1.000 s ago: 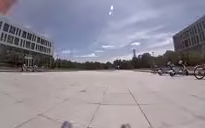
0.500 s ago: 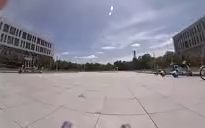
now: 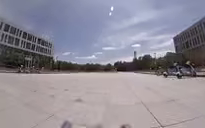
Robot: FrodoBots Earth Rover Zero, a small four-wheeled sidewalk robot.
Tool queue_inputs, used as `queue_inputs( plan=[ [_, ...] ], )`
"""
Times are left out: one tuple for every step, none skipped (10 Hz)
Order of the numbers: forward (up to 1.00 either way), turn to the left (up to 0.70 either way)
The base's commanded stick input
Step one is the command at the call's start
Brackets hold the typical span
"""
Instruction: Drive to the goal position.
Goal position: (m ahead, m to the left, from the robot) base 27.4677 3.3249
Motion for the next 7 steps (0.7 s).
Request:
queue_inputs(
  plan=[
    [0.70,0.00],
    [0.70,0.00],
    [0.70,0.00],
    [0.70,0.00],
    [0.70,0.00],
    [0.70,0.00],
    [0.70,-0.01]
  ],
)
